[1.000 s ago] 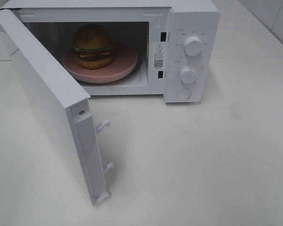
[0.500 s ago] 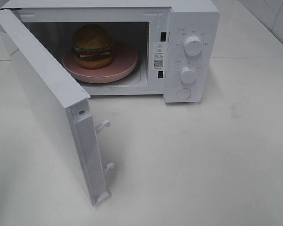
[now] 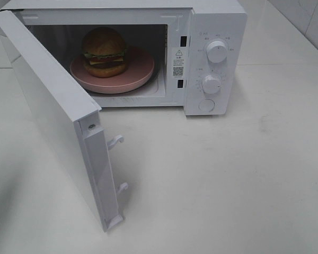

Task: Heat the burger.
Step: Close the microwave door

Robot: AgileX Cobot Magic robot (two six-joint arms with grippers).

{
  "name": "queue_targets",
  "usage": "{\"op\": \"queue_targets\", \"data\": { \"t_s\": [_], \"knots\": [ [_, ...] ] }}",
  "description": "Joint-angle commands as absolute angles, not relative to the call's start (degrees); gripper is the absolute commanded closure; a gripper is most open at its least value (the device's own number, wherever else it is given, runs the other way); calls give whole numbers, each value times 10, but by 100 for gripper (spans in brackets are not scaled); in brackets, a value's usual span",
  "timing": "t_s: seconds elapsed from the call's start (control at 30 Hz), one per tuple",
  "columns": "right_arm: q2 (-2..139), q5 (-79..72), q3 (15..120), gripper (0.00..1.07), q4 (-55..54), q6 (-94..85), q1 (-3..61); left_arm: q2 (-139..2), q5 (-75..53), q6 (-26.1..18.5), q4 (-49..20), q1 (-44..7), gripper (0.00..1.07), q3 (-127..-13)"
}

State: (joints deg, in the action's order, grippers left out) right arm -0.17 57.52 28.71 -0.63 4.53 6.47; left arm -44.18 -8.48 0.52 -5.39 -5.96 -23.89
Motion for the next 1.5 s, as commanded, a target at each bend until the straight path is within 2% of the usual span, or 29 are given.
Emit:
{"op": "queue_targets", "data": {
  "t_s": [0.03, 0.17, 0.23, 0.33, 0.4, 0.43, 0.5, 0.53, 0.6, 0.7, 0.77, 0.87, 0.93, 1.13, 1.2, 1.3, 1.5],
  "knots": [
    [-19, 571, 285, 32, -9, 42, 61, -470, 25, 3, -54, -61, 107, -201],
    [-19, 571, 285, 32, -9, 42, 61, -495, 106, 3, -40, -61, 107, -171],
    [-19, 571, 285, 32, -9, 42, 61, -535, 216, 6, 7, -61, 107, -134],
    [-19, 571, 285, 32, -9, 42, 61, -544, 240, 6, 23, -61, 107, -129],
    [-19, 571, 285, 32, -9, 42, 61, -583, 279, 18, 68, -61, 107, -124],
    [-19, 571, 285, 32, -9, 42, 61, -583, 279, 18, 68, -61, 107, -124],
    [-19, 571, 285, 32, -9, 42, 61, -618, 315, 59, 93, -61, 107, -124],
    [-19, 571, 285, 32, -9, 42, 61, -618, 315, 59, 93, -61, 107, -124],
    [-19, 571, 285, 32, -9, 42, 61, -663, 369, 104, 123, -61, 107, -125],
    [-19, 571, 285, 32, -9, 42, 61, -674, 383, 114, 135, -61, 107, -125],
    [-19, 571, 285, 32, -9, 42, 61, -712, 420, 148, 180, -61, 107, -132],
    [-19, 571, 285, 32, -9, 42, 61, -722, 429, 158, 192, -61, 107, -136],
    [-19, 571, 285, 32, -9, 42, 61, -757, 459, 179, 224, -64, 107, -152],
    [-19, 571, 285, 32, -9, 42, 61, -784, 458, 184, 224, -102, 107, -171],
    [-19, 571, 285, 32, -9, 42, 61, -810, 457, 183, 197, -139, 107, -183],
    [-19, 571, 285, 32, -9, 42, 61, -816, 458, 180, 187, -148, 107, -185],
    [-19, 571, 285, 32, -9, 42, 61, -843, 456, 127, 122, -207, 107, -207]
  ]
}}
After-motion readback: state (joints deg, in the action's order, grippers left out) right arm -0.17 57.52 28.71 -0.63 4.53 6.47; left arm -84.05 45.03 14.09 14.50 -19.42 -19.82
